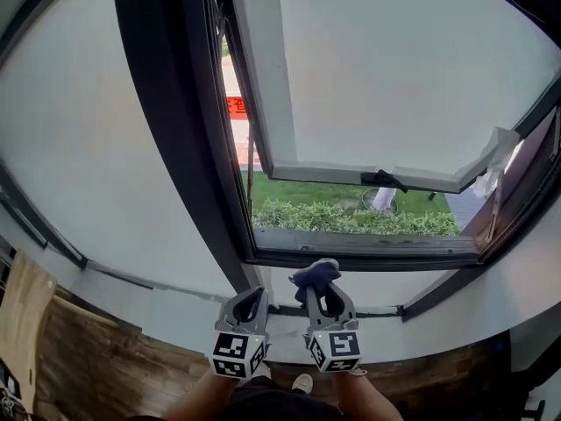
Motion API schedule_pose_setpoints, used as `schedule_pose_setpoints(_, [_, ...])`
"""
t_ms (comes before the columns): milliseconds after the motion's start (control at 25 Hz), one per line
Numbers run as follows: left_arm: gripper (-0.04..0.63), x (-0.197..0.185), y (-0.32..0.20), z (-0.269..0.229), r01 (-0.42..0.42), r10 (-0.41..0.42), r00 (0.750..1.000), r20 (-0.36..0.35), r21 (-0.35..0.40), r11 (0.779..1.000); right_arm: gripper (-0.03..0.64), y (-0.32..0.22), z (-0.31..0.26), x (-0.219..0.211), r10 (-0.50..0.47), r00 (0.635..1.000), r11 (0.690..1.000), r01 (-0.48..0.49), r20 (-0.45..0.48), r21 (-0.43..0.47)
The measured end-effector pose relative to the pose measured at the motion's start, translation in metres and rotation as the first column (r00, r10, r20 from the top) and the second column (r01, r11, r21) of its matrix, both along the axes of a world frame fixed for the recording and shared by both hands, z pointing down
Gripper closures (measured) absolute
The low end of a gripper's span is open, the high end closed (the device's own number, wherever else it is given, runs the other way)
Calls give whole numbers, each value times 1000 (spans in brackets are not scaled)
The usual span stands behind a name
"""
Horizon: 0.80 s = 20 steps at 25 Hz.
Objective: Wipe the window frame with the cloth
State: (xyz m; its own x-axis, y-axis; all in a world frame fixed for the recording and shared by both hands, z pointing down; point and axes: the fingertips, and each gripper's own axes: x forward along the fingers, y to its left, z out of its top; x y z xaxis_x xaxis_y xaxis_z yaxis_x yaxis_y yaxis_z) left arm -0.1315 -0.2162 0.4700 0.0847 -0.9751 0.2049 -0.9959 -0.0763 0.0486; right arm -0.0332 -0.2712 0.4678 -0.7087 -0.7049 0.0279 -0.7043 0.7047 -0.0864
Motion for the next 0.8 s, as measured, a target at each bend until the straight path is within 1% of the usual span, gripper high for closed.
schedule_pose_setpoints(80, [588, -8, -6, -5, 11, -11, 1000, -11, 11, 1000, 534, -2, 8, -17, -40, 999, 999, 40, -26, -4])
schedule_pose_setpoints(200, [588, -23, -8, -9, 34, -34, 999, 10, 25, 999, 534, -7, 23, -42, -86, 994, 996, 85, -66, -20])
schedule_pose_setpoints(320, [588, -39, -2, -5, 61, -61, 998, -8, 17, 998, 534, -14, 35, -63, -109, 989, 994, 106, -99, -40])
schedule_pose_setpoints(480, [588, -61, -1, -6, 99, -99, 995, -24, 28, 995, 534, -20, 43, -92, -141, 983, 990, 136, -117, -47])
schedule_pose_setpoints(600, [588, -69, 3, -8, 118, -117, 993, -28, 33, 992, 533, -25, 49, -110, -166, 978, 985, 160, -125, -61])
schedule_pose_setpoints(800, [588, -83, 10, -5, 152, -151, 988, -38, 30, 988, 532, -40, 67, -138, -193, 966, 979, 178, -173, -99])
